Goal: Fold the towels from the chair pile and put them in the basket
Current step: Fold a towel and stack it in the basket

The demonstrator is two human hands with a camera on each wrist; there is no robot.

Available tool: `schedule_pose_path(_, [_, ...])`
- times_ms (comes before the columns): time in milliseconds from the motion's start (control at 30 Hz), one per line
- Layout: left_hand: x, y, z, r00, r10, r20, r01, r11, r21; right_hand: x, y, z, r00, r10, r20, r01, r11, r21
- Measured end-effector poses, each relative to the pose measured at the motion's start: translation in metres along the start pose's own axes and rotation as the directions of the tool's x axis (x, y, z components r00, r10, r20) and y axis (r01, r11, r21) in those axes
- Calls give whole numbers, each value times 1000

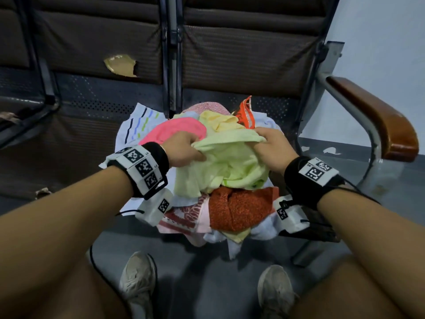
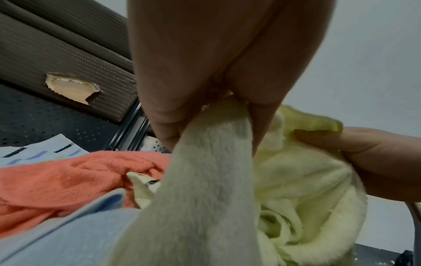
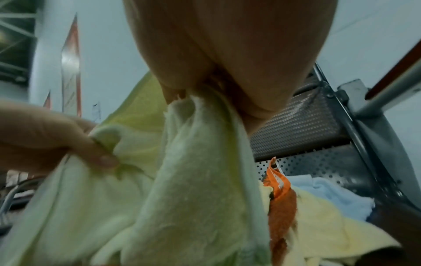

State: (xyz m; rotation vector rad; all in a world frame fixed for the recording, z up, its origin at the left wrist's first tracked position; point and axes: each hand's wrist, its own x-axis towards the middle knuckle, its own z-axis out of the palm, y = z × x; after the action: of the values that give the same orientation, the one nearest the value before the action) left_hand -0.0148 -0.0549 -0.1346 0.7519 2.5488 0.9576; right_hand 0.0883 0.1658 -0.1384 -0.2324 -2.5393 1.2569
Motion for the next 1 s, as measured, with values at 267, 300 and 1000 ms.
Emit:
schedule_pose_path(267, [-3,9,9,944,312,-109,-285,935,211,-11,-6,2,996,-69,62,69,998,3])
schedule_pose_path(300, [-3,13,11,941,318,-117,-295,938,181,-10,-8,4,995,-94,42,94,996,6])
schedule_pose_path(1000, [11,26,7,996,55,-65,-66,982,-178,-1,-30,6,983,-144,-110,134,987,-93])
